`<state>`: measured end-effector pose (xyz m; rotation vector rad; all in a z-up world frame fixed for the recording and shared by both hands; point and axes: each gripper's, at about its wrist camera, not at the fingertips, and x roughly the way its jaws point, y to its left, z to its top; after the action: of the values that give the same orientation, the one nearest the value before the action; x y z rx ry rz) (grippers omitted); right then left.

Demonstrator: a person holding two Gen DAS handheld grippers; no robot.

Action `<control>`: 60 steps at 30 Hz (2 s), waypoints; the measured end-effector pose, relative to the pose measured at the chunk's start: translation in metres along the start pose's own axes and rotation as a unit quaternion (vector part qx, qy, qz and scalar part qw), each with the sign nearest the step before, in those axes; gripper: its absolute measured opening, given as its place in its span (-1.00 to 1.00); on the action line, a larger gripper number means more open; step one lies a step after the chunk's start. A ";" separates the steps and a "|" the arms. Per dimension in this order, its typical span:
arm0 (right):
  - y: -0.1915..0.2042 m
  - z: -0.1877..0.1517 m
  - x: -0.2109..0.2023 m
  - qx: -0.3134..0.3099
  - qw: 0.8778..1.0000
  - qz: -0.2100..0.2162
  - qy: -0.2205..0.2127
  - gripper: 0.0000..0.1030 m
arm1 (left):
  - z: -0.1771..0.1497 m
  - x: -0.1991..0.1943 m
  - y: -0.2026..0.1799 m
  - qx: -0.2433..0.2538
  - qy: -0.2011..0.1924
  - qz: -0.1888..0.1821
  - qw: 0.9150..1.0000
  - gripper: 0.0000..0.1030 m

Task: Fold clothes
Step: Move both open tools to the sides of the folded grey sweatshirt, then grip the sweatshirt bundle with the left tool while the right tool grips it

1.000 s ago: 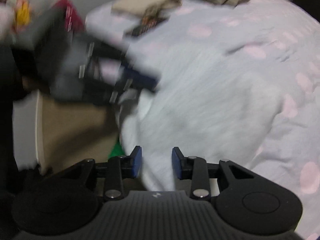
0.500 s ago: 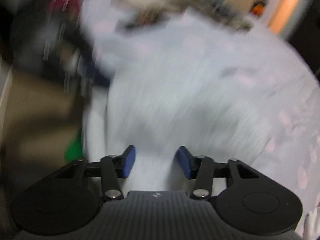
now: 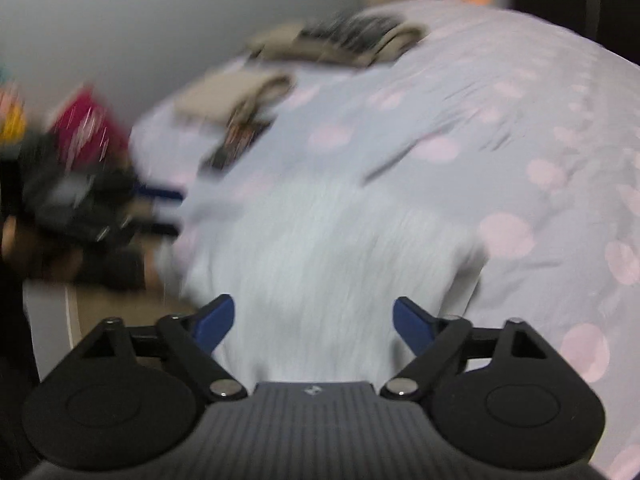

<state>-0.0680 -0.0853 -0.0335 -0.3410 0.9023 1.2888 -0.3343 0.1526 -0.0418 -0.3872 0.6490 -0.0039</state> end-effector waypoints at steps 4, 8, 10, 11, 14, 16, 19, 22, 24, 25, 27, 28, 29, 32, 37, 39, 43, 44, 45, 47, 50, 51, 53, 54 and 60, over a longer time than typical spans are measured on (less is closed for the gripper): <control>-0.010 0.005 0.021 0.057 0.997 -0.043 0.010 0.85 | 0.014 0.030 0.019 -0.085 0.041 0.002 0.996 0.36; -0.020 0.001 0.043 0.077 0.994 -0.065 0.035 0.93 | 0.010 0.063 0.026 -0.106 0.086 0.000 0.991 0.36; -0.028 -0.003 0.051 0.096 0.992 -0.062 0.047 0.94 | 0.005 0.079 0.031 -0.128 0.116 -0.010 0.985 0.36; -0.033 -0.005 0.052 0.106 0.991 -0.061 0.052 0.94 | 0.001 0.085 0.034 -0.139 0.129 -0.016 0.982 0.36; -0.051 -0.014 0.054 0.135 0.987 -0.058 0.065 0.96 | -0.009 0.093 0.047 -0.189 0.136 -0.050 0.971 0.37; -0.066 -0.021 0.056 0.164 0.983 -0.044 0.073 0.98 | -0.015 0.100 0.056 -0.223 0.145 -0.077 0.961 0.37; -0.090 -0.035 0.066 0.228 0.970 0.004 0.087 0.99 | -0.025 0.113 0.066 -0.255 0.162 -0.106 0.947 0.47; -0.105 -0.048 0.073 0.259 0.960 0.043 0.093 0.99 | -0.035 0.124 0.074 -0.269 0.171 -0.123 0.940 0.62; -0.111 -0.055 0.076 0.260 0.960 0.060 0.087 0.99 | -0.042 0.128 0.079 -0.277 0.167 -0.131 0.937 0.75; -0.113 -0.057 0.077 0.262 0.959 0.065 0.086 0.99 | -0.044 0.128 0.081 -0.280 0.163 -0.135 0.936 0.76; -0.115 -0.058 0.079 0.265 0.958 0.072 0.087 1.00 | -0.045 0.127 0.081 -0.277 0.156 -0.140 0.938 0.77; -0.115 -0.056 0.078 0.261 0.958 0.072 0.092 0.99 | -0.044 0.126 0.080 -0.273 0.155 -0.141 0.939 0.77; -0.114 -0.052 0.076 0.255 0.959 0.071 0.098 0.99 | -0.043 0.126 0.080 -0.270 0.153 -0.143 0.940 0.77; -0.110 -0.040 0.069 0.226 0.967 0.063 0.101 0.99 | -0.043 0.126 0.082 -0.273 0.148 -0.151 0.939 0.77; -0.114 -0.045 0.071 0.222 0.968 0.063 0.103 0.99 | -0.040 0.127 0.077 -0.256 0.149 -0.145 0.944 0.78; -0.118 -0.055 0.079 0.253 0.959 0.071 0.101 0.99 | -0.039 0.128 0.072 -0.246 0.151 -0.138 0.947 0.88; -0.116 -0.066 0.083 0.273 0.956 0.068 0.089 0.99 | -0.036 0.130 0.053 -0.213 0.152 -0.114 0.958 1.00; -0.116 -0.065 0.082 0.273 0.955 0.066 0.091 0.99 | -0.036 0.129 0.050 -0.209 0.150 -0.111 0.960 1.00; -0.115 -0.065 0.081 0.273 0.955 0.064 0.094 0.99 | -0.036 0.129 0.049 -0.208 0.148 -0.108 0.961 1.00; -0.113 -0.063 0.082 0.274 0.955 0.062 0.094 1.00 | -0.036 0.128 0.046 -0.205 0.146 -0.104 0.962 1.00; -0.110 -0.064 0.081 0.271 0.956 0.059 0.090 0.99 | -0.036 0.127 0.047 -0.202 0.149 -0.106 0.962 1.00; -0.111 -0.064 0.080 0.271 0.957 0.059 0.089 1.00 | -0.036 0.128 0.048 -0.201 0.150 -0.107 0.962 1.00; -0.112 -0.067 0.078 0.272 0.957 0.059 0.088 1.00 | -0.036 0.129 0.048 -0.200 0.151 -0.107 0.962 1.00; -0.112 -0.067 0.078 0.271 0.957 0.059 0.088 0.99 | -0.036 0.129 0.048 -0.200 0.151 -0.108 0.962 1.00; -0.111 -0.068 0.078 0.271 0.957 0.059 0.085 1.00 | -0.034 0.133 0.045 -0.198 0.147 -0.109 0.963 1.00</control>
<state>0.0093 -0.1105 -0.1623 0.0366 1.3951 1.0753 -0.2540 0.1661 -0.1607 -0.8552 0.9004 -0.1457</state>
